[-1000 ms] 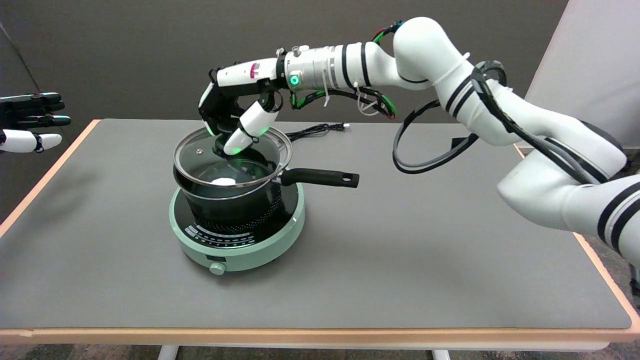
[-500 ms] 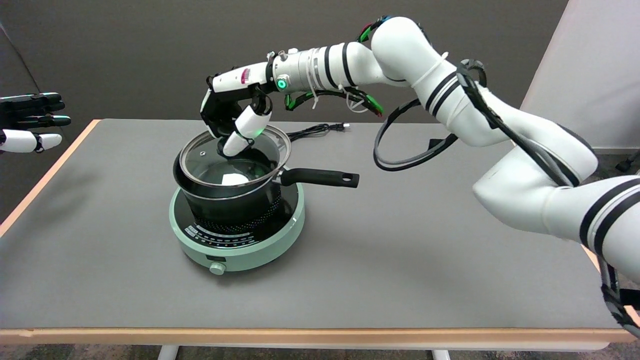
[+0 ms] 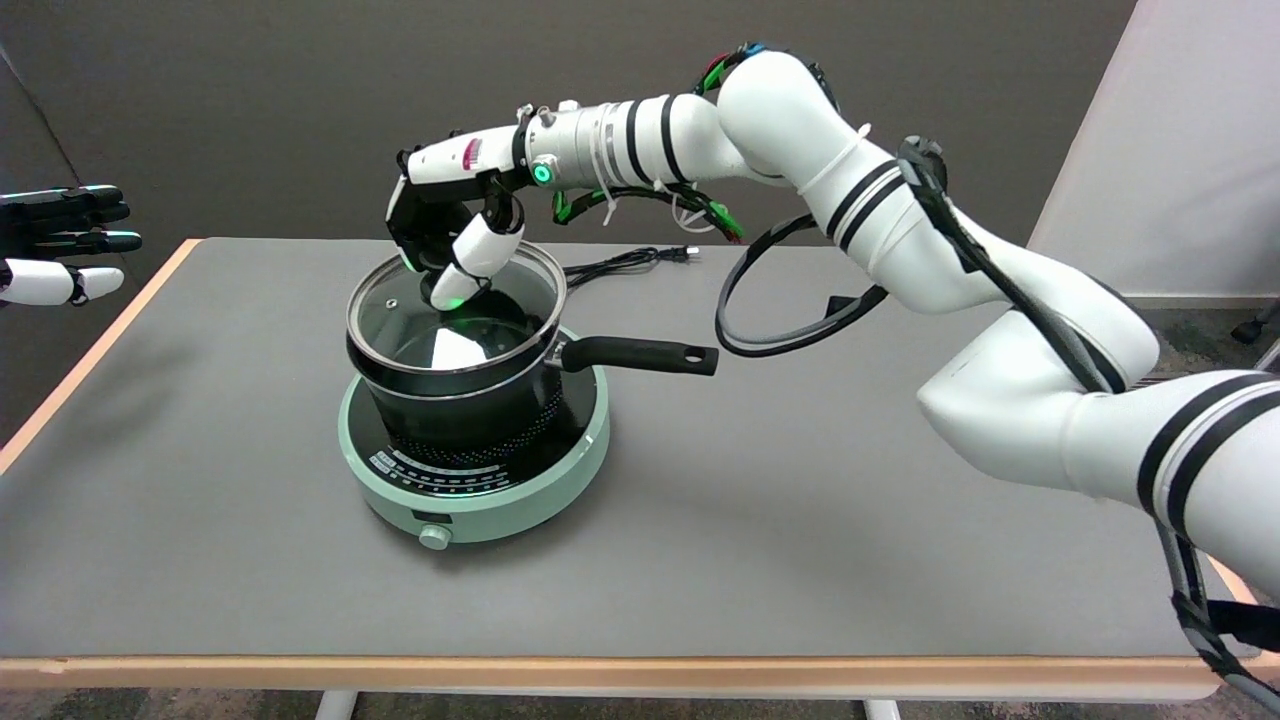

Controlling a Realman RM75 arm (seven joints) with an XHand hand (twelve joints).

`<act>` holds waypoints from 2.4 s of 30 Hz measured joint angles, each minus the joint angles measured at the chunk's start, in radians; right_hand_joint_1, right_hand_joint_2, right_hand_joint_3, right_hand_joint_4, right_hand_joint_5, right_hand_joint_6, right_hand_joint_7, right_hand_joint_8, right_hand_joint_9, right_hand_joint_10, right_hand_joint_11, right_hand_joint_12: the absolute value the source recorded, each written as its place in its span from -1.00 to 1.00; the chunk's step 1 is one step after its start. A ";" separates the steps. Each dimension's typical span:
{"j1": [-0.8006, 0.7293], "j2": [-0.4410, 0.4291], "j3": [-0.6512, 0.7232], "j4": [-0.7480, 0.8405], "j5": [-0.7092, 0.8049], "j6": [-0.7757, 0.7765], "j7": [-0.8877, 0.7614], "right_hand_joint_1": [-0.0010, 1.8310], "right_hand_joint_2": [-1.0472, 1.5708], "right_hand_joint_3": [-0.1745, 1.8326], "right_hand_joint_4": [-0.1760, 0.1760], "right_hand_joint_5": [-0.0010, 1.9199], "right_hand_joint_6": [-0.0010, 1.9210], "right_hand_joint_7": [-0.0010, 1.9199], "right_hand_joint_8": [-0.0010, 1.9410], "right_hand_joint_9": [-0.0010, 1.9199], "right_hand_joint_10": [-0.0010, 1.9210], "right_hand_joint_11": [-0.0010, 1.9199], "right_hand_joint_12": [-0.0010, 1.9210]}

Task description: Place the pot lid onto the soup pot.

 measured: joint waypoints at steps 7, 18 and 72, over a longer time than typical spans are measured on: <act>-0.017 -0.017 0.020 0.006 -0.030 0.012 0.005 0.34 0.70 -0.79 -0.91 -0.22 0.21 -0.02 0.36 -0.05 1.00 -0.53 1.00; -0.036 -0.035 0.035 0.007 -0.052 0.019 0.009 0.34 0.70 -0.79 -0.92 -0.22 0.21 -0.03 0.36 -0.05 1.00 -0.53 1.00; -0.075 -0.037 0.048 0.011 -0.058 0.031 0.012 0.46 0.60 -0.58 0.67 -0.27 -0.46 -0.11 0.29 -0.25 0.65 -0.90 1.00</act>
